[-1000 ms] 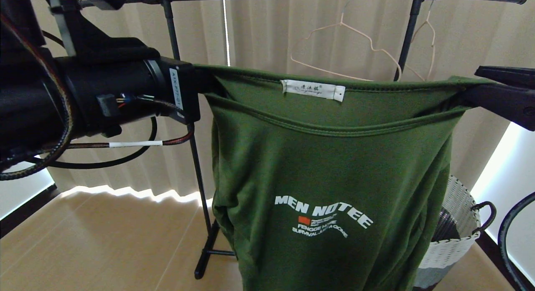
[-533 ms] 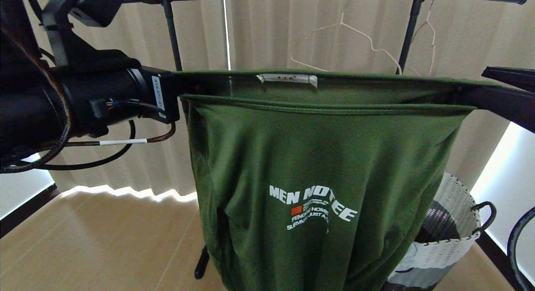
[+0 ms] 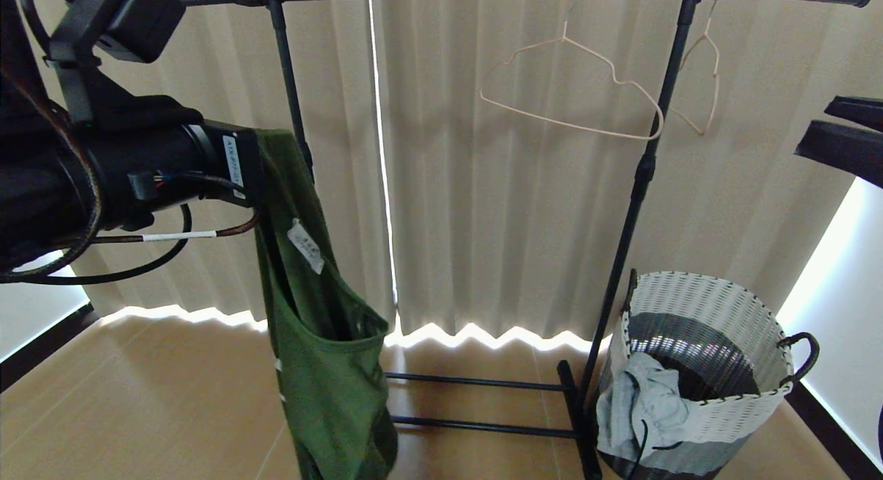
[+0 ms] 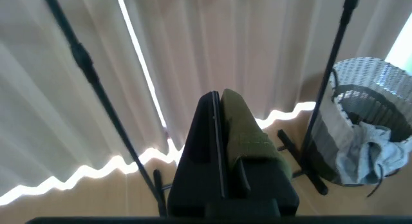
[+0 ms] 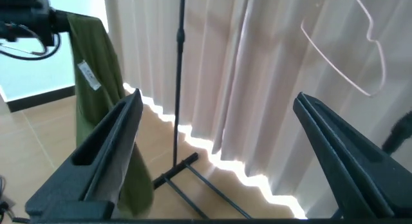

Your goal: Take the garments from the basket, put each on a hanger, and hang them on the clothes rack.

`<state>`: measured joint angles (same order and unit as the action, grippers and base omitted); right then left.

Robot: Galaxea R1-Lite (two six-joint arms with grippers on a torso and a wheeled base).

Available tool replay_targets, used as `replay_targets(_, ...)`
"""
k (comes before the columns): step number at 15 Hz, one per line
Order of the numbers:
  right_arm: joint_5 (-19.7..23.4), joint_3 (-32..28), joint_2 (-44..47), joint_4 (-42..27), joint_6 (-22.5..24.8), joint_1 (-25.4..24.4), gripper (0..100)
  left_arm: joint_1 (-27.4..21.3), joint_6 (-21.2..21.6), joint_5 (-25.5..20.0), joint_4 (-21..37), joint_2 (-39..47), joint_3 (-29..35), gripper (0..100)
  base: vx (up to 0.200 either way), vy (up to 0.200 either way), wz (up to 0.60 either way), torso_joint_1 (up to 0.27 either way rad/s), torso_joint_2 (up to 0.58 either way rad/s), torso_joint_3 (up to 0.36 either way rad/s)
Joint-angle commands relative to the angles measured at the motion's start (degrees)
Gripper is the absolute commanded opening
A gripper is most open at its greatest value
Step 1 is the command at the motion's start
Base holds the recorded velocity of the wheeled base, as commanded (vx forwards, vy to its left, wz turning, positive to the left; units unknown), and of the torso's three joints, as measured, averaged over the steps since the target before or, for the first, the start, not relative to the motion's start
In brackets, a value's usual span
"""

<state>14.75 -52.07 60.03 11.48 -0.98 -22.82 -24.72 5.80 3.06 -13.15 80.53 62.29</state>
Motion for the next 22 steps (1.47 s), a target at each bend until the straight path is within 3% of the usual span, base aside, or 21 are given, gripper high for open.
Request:
replay_targets(1, -0.2, 0.0, 0.1, -0.4, 0.1, 0.0, 100, 0.3, 0.1, -0.1, 0.1, -1.4, -1.2, 0, 0.0, 0.0, 0.0, 0.0, 0.0, 0.0)
replay_targets(3, -0.4, 0.7, 0.1, -0.7, 0.4, 1.2, 100, 0.6, 0.1, -0.1, 0.5, -4.4, -3.5, 0, 0.0, 0.0, 0.0, 0.0, 0.0, 0.0)
replay_targets(6, -0.5, 3.5, 0.1, -0.7, 2.2, 7.3, 100, 3.5, 0.0, -0.4, 2.1, -10.4, -8.5, 0, 0.0, 0.0, 0.0, 0.0, 0.0, 0.0)
replay_targets(8, -0.7, 6.4, -0.2, -0.7, 6.2, 13.7, 100, 7.9, -0.4, -1.6, 2.1, -15.0, -14.9, 0, 0.0, 0.0, 0.0, 0.0, 0.0, 0.0)
replay_targets(10, -0.7, 6.7, -0.3, -2.0, 8.4, 19.5, 100, 9.5, -1.2, -4.8, 2.2, -18.5, -19.4, 0, 0.0, 0.0, 0.0, 0.0, 0.0, 0.0)
replay_targets(12, -0.7, 7.2, -0.3, -4.2, 11.0, 22.9, 100, 10.5, -1.1, -5.2, 2.3, -21.6, -22.7, 0, 0.0, 0.0, 0.0, 0.0, 0.0, 0.0)
replay_targets(15, -1.7, 8.5, -0.2, -3.8, 12.5, 23.5, 100, 11.4, -1.0, -5.3, 2.3, -21.9, -23.8, 0, 0.0, 0.0, 0.0, 0.0, 0.0, 0.0)
replay_targets(18, -3.1, 10.1, -0.5, -3.2, 17.4, 24.0, 100, 11.4, -0.9, -5.3, 2.3, -22.5, -25.3, 0, 0.0, 0.0, 0.0, 0.0, 0.0, 0.0)
replay_targets(22, -3.1, 15.5, 0.9, 4.7, 17.6, 26.2, 100, 10.9, -0.5, -7.1, 1.6, -24.6, -25.9, 0, 0.0, 0.0, 0.0, 0.0, 0.0, 0.0)
